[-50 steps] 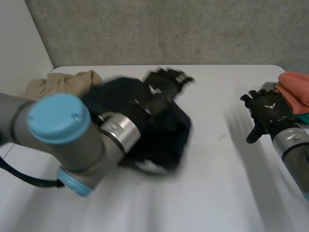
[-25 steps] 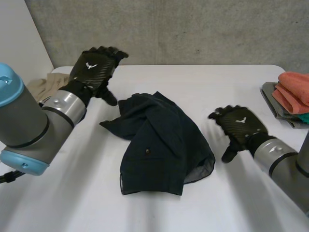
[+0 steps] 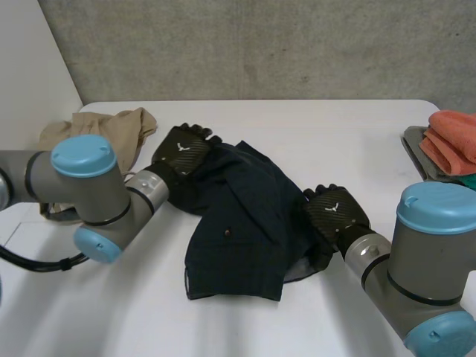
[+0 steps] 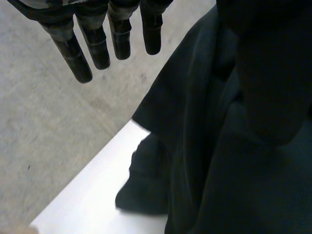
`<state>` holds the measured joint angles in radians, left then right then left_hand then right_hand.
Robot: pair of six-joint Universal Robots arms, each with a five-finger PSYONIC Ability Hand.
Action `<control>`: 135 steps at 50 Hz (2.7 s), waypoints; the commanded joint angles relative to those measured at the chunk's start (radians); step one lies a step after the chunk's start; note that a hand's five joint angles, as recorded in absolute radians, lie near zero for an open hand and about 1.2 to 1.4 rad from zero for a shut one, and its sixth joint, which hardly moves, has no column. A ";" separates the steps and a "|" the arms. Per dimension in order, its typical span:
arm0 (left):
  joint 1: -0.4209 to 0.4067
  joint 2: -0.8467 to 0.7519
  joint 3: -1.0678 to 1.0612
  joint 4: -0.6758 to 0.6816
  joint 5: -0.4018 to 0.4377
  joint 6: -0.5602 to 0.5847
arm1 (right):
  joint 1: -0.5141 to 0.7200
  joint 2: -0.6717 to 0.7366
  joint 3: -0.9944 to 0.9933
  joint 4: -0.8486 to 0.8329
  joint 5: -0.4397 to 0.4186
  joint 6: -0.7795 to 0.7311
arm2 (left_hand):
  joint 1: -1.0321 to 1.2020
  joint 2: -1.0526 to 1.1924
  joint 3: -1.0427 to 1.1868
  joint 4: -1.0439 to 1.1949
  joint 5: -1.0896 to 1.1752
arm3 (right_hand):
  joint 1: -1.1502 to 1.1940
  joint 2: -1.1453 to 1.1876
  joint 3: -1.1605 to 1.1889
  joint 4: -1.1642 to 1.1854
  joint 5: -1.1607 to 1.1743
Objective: Fold the laundry.
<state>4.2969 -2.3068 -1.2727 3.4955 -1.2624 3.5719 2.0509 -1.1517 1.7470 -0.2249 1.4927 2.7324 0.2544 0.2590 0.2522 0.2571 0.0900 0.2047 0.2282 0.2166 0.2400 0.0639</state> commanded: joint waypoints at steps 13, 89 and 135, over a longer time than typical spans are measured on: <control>-0.016 -0.235 0.323 0.004 0.031 0.002 | -0.003 -0.203 -0.073 0.251 0.072 0.575 | 0.533 0.529 0.536 0.531 0.523 | 0.051 0.027 0.039 0.015 0.017; -0.060 0.426 -0.204 0.133 -0.259 -0.176 | 0.028 -0.037 -0.545 -0.067 0.047 0.036 | 1.142 1.137 1.144 1.139 1.132 | 1.192 1.168 1.180 1.156 1.158; -0.252 0.807 -0.640 0.114 -0.261 -0.024 | -0.031 0.382 -0.653 0.104 -0.104 -0.293 | 1.142 1.137 1.144 1.139 1.132 | 1.088 1.065 1.076 1.053 1.054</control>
<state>4.0355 -1.4945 -1.9157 3.6026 -1.5228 3.5504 2.0093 -0.7880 1.0826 -0.0918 1.3267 2.4687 1.1475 1.2002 1.1949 1.2021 0.9775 0.4723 0.5307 0.5317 0.5296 0.3341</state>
